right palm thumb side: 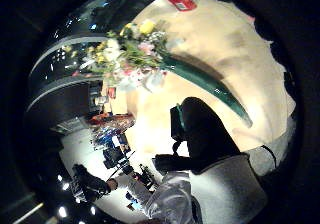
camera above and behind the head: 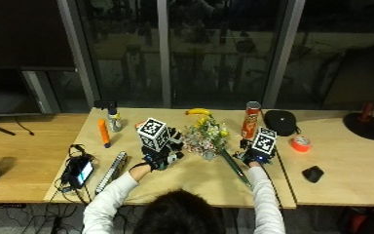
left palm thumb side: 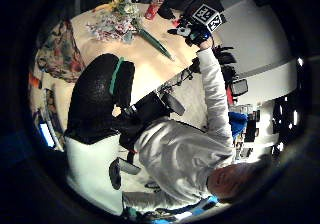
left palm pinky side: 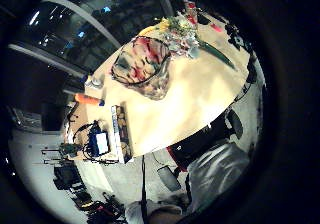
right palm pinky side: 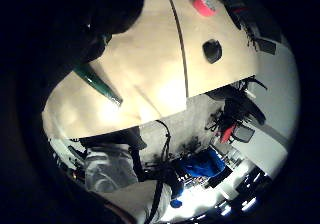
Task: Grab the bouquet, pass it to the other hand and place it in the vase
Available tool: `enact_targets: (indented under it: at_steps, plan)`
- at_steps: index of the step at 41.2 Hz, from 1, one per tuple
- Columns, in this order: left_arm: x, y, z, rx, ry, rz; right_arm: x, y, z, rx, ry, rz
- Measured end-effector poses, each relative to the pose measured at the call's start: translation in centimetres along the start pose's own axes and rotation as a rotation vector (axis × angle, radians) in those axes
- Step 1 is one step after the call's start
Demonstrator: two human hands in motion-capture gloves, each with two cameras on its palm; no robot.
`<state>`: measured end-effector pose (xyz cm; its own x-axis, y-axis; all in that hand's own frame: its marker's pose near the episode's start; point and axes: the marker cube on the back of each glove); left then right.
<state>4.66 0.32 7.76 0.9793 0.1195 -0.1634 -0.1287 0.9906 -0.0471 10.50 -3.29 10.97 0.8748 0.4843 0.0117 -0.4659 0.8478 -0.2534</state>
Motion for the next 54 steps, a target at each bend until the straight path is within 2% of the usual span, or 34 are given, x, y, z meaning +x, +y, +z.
enact_targets:
  at_steps: [2,4,6,9,10,13,15,18,23,28,35,40,46,54]
  plan:
    - [0.1,-0.2,0.1,-0.006,-0.004,0.008,0.2,-1.5,0.7,0.142,0.016,-0.030]
    - [0.1,-0.3,0.3,-0.011,-0.009,0.014,0.5,-0.8,1.1,0.193,0.042,-0.005]
    - [0.1,-0.4,0.5,-0.015,-0.015,0.018,0.6,0.4,1.9,0.114,0.050,0.033]
    - [0.0,-0.5,0.7,-0.019,-0.019,0.025,0.4,0.3,4.3,-0.136,0.017,0.064]
    - [0.0,-0.5,0.7,-0.020,-0.018,0.027,0.2,0.1,4.8,-0.135,0.009,0.058]
    - [-0.1,-0.5,0.8,-0.020,-0.013,0.028,-0.3,-0.8,5.3,0.082,0.015,-0.013]
    - [-0.2,-0.5,0.9,-0.025,-0.016,0.028,-0.8,-1.2,5.9,0.136,0.032,-0.047]
    - [-0.4,-0.7,1.3,-0.037,-0.022,0.025,-1.3,-1.3,7.4,0.077,0.069,-0.059]
    - [-0.5,-0.8,1.6,-0.048,-0.026,0.024,-1.4,-1.2,8.9,0.019,0.121,0.060]
    - [-0.4,-0.7,1.5,-0.045,-0.023,0.023,-2.2,-1.4,9.1,0.118,0.129,0.058]
    - [-0.3,-0.2,1.7,-0.059,-0.028,0.025,-2.8,-1.7,9.0,0.175,0.167,0.055]
    - [-0.5,0.3,1.8,-0.080,-0.027,0.016,-2.1,-2.9,9.2,0.244,-0.008,0.030]
    - [-1.2,0.0,2.1,-0.086,-0.008,-0.002,-1.2,-4.4,9.1,0.446,-0.284,0.042]
    - [-1.0,-0.7,3.3,-0.120,0.125,-0.013,-3.1,-2.8,7.6,0.392,-0.699,-0.012]
